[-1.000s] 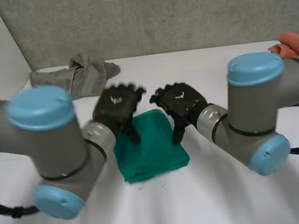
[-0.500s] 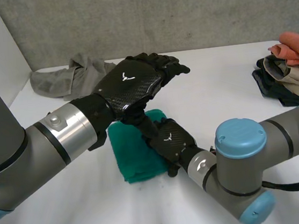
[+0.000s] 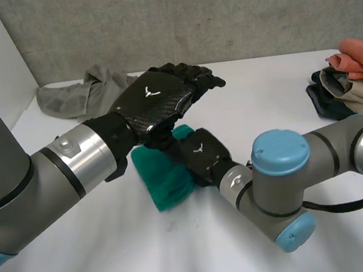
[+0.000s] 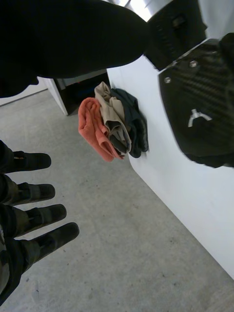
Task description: Fold the laundry.
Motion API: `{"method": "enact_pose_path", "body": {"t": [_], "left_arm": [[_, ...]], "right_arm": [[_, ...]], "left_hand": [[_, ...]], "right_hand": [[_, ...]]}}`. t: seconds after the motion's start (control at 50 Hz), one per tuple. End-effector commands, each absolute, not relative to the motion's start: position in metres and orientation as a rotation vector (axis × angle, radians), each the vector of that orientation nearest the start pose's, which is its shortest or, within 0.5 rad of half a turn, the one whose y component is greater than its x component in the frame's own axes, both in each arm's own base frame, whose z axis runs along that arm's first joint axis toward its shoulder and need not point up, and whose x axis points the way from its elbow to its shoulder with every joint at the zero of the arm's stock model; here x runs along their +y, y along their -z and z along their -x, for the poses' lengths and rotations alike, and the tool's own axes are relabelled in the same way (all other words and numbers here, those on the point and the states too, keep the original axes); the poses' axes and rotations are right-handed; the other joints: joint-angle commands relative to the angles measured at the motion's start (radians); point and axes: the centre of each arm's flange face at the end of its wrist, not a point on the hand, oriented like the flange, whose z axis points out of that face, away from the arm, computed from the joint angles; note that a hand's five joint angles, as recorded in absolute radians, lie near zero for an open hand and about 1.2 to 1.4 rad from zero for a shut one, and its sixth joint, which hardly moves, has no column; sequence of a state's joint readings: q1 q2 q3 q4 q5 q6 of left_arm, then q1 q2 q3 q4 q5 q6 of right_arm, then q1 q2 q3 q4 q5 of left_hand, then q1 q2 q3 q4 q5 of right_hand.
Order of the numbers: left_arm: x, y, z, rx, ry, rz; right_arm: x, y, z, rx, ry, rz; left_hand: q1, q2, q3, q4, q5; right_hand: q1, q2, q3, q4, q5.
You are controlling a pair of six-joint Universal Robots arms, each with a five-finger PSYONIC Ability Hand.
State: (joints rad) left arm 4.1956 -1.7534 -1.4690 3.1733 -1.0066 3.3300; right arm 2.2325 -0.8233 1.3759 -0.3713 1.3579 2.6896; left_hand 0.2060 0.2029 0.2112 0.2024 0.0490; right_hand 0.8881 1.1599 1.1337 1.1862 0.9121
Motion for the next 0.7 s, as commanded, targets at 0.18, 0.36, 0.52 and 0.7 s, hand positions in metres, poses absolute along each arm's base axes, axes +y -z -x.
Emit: {"method": "enact_pose_path", "body": {"t": [0.18, 0.36, 0.52, 0.7], "left_arm": [[-0.211, -0.294, 0.31, -1.577, -1.712, 1.068], [-0.211, -0.297, 0.308, -1.573, -1.725, 1.062], [-0.211, -0.296, 0.308, -1.576, -1.722, 1.062], [-0.211, -0.295, 0.308, -1.578, -1.719, 1.062]], "right_arm": [[-0.351, -0.2, -0.31, 1.751, 2.203, 1.111], [-0.427, -0.304, -0.261, 1.461, 2.626, 0.963], [-0.486, -0.331, -0.164, 1.439, 2.792, 0.853], [-0.523, -0.274, -0.083, 1.489, 2.634, 0.829]], "left_hand": [[0.002, 0.005, -0.004, 0.005, -0.016], [0.002, 0.005, -0.004, 0.005, -0.016], [0.002, 0.005, -0.004, 0.005, -0.016], [0.002, 0.005, -0.004, 0.005, -0.016]], "right_hand": [[0.508, 0.236, 0.263, 0.21, 0.31], [0.508, 0.236, 0.263, 0.21, 0.31], [0.508, 0.236, 0.263, 0.21, 0.31], [0.508, 0.236, 0.263, 0.21, 0.31]]}}
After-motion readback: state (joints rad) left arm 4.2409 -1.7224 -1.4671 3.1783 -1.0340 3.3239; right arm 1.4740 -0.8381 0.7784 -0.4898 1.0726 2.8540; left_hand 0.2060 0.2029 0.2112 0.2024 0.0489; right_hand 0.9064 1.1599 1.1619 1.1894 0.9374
